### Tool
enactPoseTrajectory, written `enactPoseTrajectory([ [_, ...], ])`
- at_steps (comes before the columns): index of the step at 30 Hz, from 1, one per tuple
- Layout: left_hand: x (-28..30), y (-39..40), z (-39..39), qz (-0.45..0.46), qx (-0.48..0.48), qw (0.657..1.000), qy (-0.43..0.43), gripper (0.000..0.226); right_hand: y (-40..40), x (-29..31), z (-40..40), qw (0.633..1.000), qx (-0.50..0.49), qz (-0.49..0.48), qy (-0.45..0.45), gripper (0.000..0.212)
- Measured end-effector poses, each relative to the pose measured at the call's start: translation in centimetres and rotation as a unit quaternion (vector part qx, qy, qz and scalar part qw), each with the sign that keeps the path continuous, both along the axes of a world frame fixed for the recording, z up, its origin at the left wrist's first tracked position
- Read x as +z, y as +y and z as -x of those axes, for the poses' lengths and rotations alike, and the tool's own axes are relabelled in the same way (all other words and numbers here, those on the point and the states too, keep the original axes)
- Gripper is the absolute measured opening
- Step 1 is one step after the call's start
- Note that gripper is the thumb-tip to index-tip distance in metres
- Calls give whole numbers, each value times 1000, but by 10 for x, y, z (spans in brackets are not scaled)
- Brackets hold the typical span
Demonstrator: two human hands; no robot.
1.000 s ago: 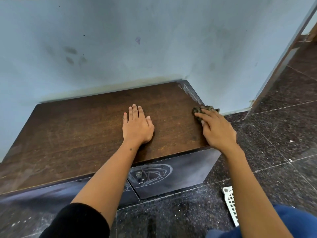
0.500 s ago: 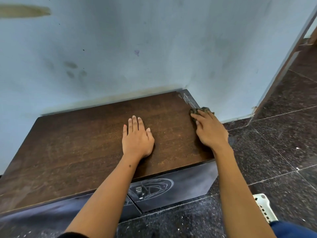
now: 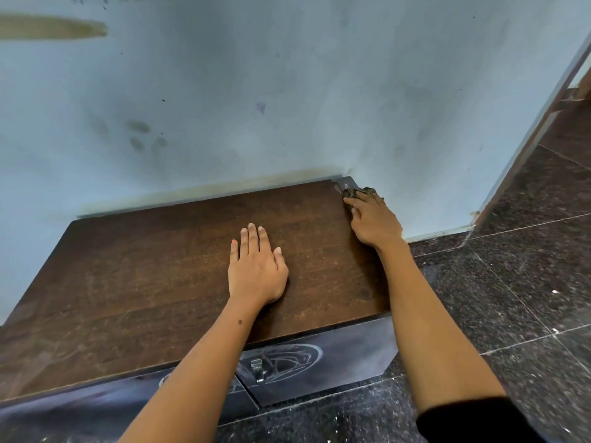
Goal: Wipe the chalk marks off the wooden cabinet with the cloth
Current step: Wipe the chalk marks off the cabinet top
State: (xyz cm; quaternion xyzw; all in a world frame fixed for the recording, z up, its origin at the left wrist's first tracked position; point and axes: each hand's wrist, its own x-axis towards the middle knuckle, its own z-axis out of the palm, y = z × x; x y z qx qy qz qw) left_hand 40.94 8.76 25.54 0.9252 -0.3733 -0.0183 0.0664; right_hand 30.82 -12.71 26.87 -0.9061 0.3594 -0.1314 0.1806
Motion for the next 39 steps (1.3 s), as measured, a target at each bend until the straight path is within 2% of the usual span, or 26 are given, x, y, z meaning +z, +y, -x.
enactPoseTrajectory([
  [6, 0, 0, 1, 6, -1, 1000, -3, 60, -15, 11, -63, 997, 10, 40, 67, 47],
  [10, -1, 0, 0, 11, 1, 1000, -1, 60, 16, 8, -105, 991, 94, 70, 67, 45],
  [14, -1, 1, -2, 13, -8, 1000, 5, 60, 6, 9, -107, 986, 151, 34, 65, 43],
  [16, -2, 2, -2, 15, -8, 1000, 5, 60, -14, 9, -92, 989, 127, 47, 67, 42],
  [19, -3, 2, 0, 19, -6, 1000, 1, 60, -37, 6, -73, 997, 30, 57, 39, 43],
  [23, -5, 0, 0, 19, 2, 1000, -4, 60, -19, 6, -78, 996, -45, 60, 43, 47],
  [26, -6, -2, -1, 23, 5, 1000, -6, 60, 22, 9, -98, 994, 30, 97, 41, 46],
  [29, -5, -1, -1, 24, 2, 1000, 7, 60, 71, 5, -110, 987, 128, 76, 55, 46],
  [32, 1, 2, 1, 15, -4, 1000, 26, 59, 94, 2, -90, 982, 164, 70, 54, 46],
  [34, 4, 6, 5, 8, -12, 999, 32, 59, 90, 2, -62, 985, 149, 76, 34, 48],
  [36, 5, 17, 9, 8, -18, 999, 38, 59, 79, 3, -29, 992, 93, 80, 19, 49],
  [39, 7, 48, 12, -9, -41, 998, 50, 58, 60, 4, 16, 996, -7, 79, 43, 48],
])
